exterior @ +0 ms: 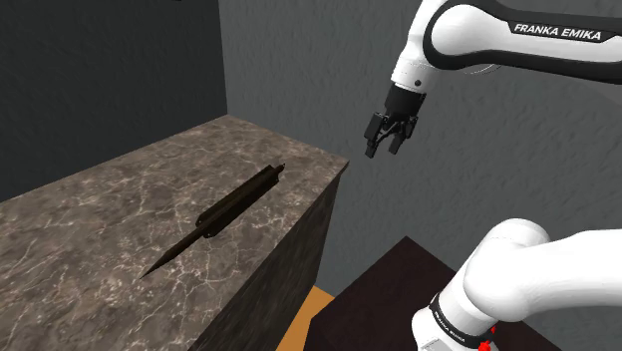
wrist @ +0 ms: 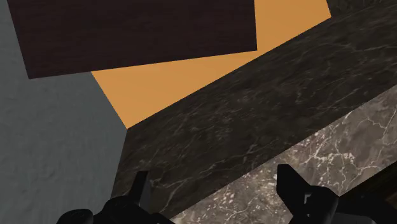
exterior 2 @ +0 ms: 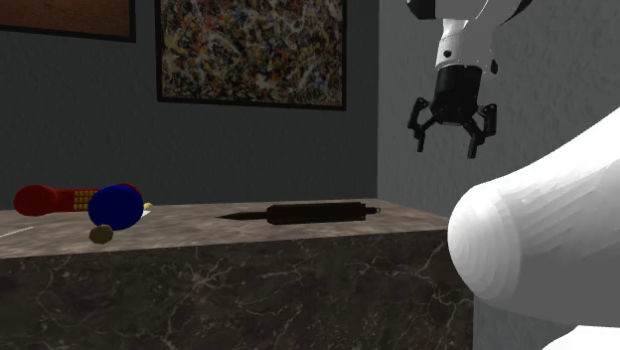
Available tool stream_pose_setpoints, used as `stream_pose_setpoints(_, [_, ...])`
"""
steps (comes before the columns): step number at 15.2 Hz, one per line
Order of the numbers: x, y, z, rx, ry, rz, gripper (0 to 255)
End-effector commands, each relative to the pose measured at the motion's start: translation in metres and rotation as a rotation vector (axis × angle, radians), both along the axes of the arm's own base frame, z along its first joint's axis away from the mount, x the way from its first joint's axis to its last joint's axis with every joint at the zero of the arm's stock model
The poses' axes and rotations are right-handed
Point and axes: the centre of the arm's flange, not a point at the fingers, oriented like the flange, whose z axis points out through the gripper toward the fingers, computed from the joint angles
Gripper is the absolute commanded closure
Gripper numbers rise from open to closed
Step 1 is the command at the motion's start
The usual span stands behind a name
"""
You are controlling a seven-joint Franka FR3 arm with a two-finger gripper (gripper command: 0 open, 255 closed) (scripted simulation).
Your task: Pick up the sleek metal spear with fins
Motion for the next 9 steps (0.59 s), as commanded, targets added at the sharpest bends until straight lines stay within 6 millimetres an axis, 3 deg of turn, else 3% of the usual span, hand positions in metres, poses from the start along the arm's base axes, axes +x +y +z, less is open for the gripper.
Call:
stream_pose_setpoints(1, [0.000, 0.000, 0.000, 0.000, 0.000, 0.000, 0])
stream_pose_setpoints(9, [0.013, 0.105, -0.029, -0.023, 0.024, -0.293, 0])
